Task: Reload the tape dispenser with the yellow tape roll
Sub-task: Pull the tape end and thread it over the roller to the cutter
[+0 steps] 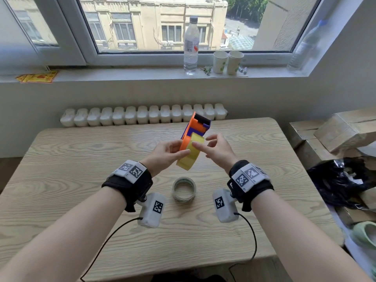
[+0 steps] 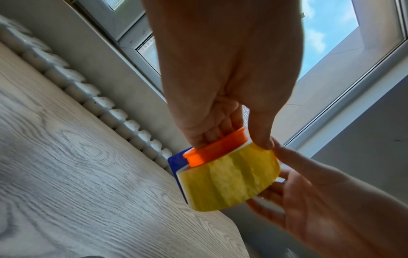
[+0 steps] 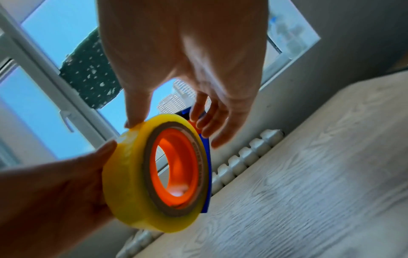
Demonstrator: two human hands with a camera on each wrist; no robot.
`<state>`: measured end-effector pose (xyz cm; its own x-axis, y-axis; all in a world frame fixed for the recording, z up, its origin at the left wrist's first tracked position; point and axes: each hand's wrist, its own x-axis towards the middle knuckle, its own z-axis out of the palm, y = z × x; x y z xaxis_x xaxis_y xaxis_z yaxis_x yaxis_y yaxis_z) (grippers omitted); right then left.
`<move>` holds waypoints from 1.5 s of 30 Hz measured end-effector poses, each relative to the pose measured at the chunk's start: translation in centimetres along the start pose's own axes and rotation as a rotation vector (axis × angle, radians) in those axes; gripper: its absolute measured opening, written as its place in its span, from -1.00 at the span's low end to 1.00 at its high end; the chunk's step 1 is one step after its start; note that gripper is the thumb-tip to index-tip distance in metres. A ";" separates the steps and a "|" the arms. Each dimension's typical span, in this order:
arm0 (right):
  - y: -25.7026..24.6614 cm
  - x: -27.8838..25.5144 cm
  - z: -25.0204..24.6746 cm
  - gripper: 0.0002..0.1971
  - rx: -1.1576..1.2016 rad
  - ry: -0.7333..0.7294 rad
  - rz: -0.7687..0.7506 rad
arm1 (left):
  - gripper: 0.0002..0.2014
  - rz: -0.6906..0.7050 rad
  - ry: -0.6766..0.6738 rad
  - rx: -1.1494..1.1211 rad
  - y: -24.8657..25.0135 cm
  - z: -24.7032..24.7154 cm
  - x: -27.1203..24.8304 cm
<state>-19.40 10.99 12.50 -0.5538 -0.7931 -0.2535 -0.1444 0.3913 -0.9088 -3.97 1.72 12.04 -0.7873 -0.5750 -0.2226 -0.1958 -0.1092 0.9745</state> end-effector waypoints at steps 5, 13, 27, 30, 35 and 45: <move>0.3 -0.1 0.6 -0.70 -0.244 0.014 -0.395 | -0.62 0.005 0.007 0.024 0.0 0.2 0.2; 0.8 -0.8 1.3 -0.77 -0.511 0.156 -0.724 | -0.68 0.003 0.012 0.066 0.3 0.1 0.1; 1.1 -0.9 1.1 -0.67 -0.866 0.143 -0.834 | -0.70 -0.026 -0.013 0.089 -0.1 0.1 0.2; 1.1 -0.9 1.0 -0.83 -0.864 0.145 -0.846 | -0.69 -0.024 -0.011 0.101 -0.3 0.1 0.1; 0.6 -1.5 1.6 -0.72 -0.726 0.223 -0.791 | -0.69 -0.005 -0.006 0.078 -0.4 0.0 0.2; 1.2 -1.1 2.0 -0.74 -0.599 0.341 -0.781 | -0.73 -0.012 0.027 0.031 0.0 0.8 0.3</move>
<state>-17.33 11.46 11.04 -0.3201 -0.7877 0.5263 -0.8941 0.0676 -0.4427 -4.65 2.21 12.00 -0.7688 -0.5957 -0.2326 -0.2231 -0.0911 0.9705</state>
